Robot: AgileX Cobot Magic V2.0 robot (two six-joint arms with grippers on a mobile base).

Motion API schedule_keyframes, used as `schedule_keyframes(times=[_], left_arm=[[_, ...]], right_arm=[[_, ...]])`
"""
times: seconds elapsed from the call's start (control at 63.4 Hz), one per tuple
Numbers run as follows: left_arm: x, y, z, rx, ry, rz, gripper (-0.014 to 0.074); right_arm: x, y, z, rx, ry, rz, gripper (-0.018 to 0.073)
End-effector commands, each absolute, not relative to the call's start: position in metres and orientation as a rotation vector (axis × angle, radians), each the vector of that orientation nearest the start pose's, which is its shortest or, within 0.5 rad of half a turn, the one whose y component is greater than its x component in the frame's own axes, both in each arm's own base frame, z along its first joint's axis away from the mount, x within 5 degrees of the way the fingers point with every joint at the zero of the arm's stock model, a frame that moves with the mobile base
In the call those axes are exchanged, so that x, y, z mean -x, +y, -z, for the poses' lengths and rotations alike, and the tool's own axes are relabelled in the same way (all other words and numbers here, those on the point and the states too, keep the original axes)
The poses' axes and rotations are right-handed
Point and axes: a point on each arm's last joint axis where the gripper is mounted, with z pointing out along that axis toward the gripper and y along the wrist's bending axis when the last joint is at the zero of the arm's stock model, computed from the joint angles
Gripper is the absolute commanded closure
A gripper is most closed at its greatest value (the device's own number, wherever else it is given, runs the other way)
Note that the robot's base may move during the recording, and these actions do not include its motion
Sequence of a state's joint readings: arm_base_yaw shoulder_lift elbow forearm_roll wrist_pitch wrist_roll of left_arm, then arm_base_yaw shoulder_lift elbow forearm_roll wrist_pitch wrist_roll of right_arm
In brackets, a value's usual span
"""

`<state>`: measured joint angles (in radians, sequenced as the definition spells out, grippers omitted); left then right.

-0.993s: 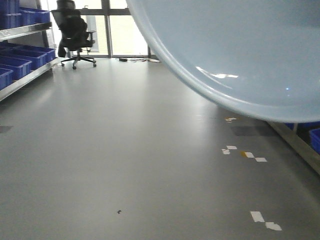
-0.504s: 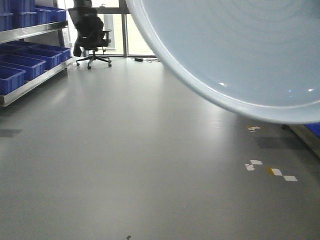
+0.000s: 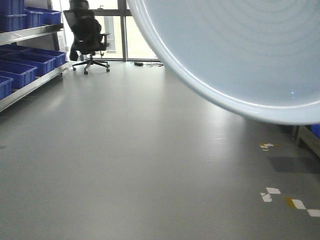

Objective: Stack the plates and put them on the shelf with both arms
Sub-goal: 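Hold the plate stack in the right gripper while driving to the bin rack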

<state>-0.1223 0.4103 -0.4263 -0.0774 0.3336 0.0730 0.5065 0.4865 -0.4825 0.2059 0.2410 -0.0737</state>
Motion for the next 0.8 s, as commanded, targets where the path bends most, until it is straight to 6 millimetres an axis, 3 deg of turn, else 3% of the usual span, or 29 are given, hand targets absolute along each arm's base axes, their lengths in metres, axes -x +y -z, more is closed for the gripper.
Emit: schedule_keyframes(times=[0.0, 0.788], left_arm=[[-0.0927, -0.0129, -0.3137, -0.110, 1.693, 0.112, 0.0512], [-0.0927, -0.0129, -0.3137, -0.110, 1.693, 0.112, 0.0512]], right_arm=[[-0.0912, 0.0531, -0.3383, 0.321, 1.581, -0.514, 0.0503], [-0.0912, 0.0532, -0.3380, 0.322, 1.585, -0.514, 0.0503]])
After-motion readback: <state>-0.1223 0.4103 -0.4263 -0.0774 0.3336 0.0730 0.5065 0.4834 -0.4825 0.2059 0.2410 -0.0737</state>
